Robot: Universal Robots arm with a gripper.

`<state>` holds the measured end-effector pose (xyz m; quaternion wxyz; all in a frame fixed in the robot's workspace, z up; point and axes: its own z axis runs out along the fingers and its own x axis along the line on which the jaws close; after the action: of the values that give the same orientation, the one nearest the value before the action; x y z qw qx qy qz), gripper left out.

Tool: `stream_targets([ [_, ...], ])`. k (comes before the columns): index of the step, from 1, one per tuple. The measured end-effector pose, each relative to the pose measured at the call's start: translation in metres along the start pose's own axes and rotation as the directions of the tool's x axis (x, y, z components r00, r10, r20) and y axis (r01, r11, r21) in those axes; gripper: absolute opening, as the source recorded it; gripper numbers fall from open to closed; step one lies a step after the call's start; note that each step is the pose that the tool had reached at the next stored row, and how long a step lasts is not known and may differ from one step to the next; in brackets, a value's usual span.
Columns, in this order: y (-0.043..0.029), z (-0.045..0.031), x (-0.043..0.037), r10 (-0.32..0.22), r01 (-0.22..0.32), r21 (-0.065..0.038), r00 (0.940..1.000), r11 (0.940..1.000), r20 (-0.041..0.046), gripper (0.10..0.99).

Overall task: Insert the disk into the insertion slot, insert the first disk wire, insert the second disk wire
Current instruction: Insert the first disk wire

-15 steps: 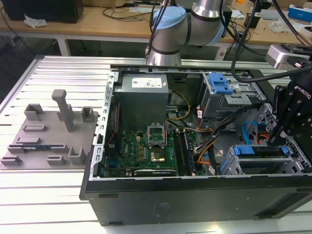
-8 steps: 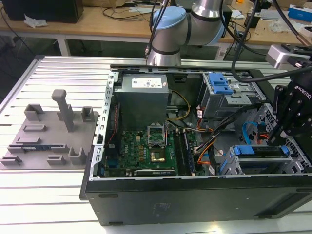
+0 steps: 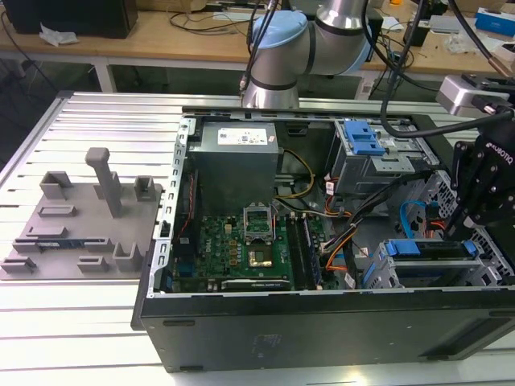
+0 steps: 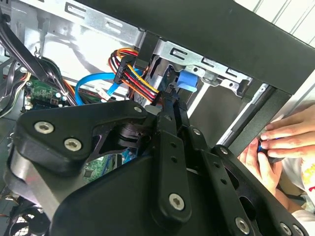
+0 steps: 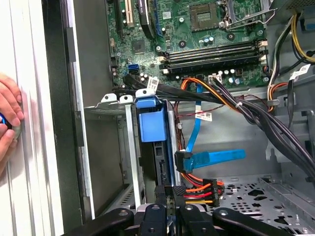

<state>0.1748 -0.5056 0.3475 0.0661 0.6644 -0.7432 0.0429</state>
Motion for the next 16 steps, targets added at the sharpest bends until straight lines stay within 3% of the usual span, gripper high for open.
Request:
stream_targets([
  [16,0.0014,0.0014,0.0019,0.0,0.0,0.0,1.0,1.0,-0.0011,0.165],
])
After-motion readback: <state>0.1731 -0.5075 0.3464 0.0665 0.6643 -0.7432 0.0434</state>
